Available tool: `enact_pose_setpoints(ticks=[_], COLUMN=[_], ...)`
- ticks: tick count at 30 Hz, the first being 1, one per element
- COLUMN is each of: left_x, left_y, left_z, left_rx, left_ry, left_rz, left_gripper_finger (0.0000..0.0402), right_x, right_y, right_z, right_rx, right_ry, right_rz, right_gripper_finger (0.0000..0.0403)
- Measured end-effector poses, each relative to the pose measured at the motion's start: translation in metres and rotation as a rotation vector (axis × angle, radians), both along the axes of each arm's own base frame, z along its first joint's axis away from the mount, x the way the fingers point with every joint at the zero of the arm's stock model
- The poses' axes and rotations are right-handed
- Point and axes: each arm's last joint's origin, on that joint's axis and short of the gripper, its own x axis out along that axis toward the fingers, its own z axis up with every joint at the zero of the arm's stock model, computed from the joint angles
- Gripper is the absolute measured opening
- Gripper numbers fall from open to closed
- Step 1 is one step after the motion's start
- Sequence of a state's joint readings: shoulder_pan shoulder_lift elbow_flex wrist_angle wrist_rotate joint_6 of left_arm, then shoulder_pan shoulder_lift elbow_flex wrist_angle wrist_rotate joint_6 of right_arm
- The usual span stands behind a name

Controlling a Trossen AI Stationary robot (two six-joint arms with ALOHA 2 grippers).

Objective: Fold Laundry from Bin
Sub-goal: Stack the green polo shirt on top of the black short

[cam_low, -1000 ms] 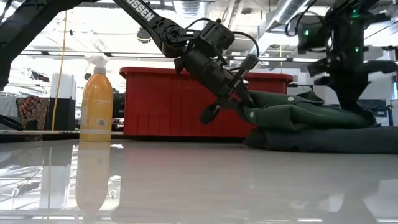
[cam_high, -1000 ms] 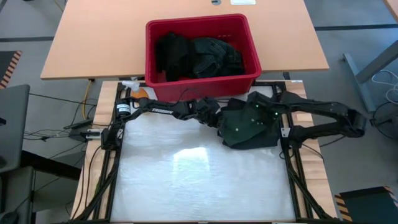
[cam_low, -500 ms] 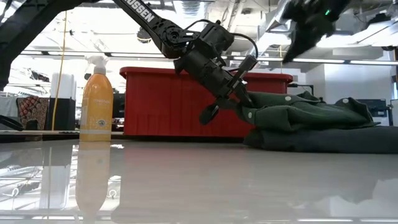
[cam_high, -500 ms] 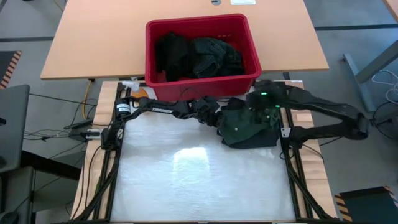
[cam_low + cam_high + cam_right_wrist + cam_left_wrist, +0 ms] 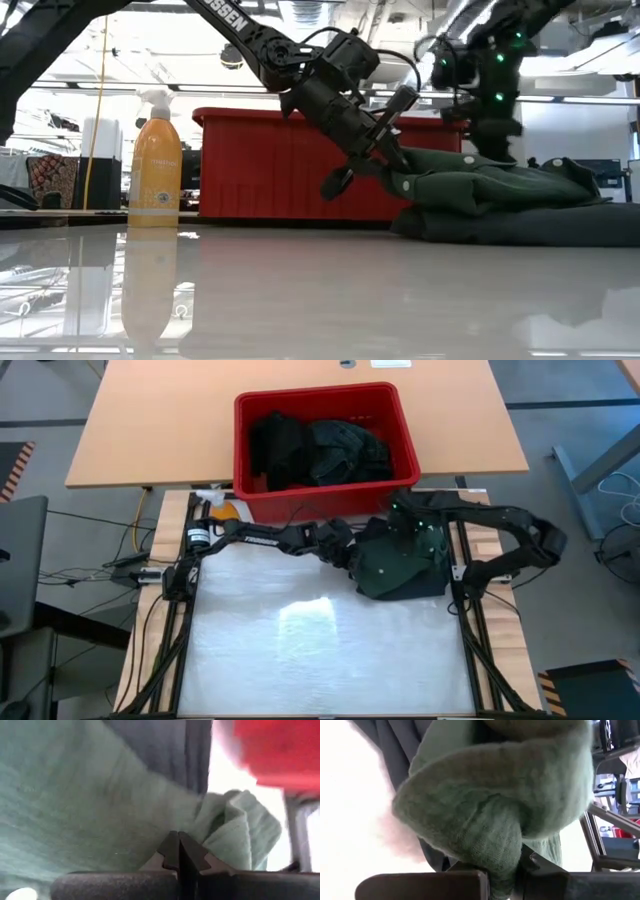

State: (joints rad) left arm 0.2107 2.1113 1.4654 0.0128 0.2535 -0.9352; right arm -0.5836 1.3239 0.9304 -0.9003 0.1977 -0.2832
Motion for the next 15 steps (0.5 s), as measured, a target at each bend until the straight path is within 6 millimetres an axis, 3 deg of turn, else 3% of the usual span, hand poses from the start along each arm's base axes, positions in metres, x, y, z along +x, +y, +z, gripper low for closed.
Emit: enact_pose_setpoints(ticks=[5,8,15], left_x=[0.001,0.002,0.004], left_y=[-0.004,-0.002,0.005], left_z=[0.0,0.001,0.008], left_rx=[0.006,0.01,-0.03], left_ry=[-0.001,-0.014,-0.093], left_rz=[-0.001,0.006,-0.003], left_gripper_finger=[0.0013,0.0013,0.0013], right_x=[-0.036,-0.054,-0.075], right_y=[0.012,0.02,0.023], right_z=[-0.023,-0.025,0.028], right_rx=[0.024,0.003,-0.31], right_ry=[0.038,0.045,-0.098], right_rz=[-0.097,-0.156,-0.446], right_gripper_finger=[0.0017,0.0017,0.0017])
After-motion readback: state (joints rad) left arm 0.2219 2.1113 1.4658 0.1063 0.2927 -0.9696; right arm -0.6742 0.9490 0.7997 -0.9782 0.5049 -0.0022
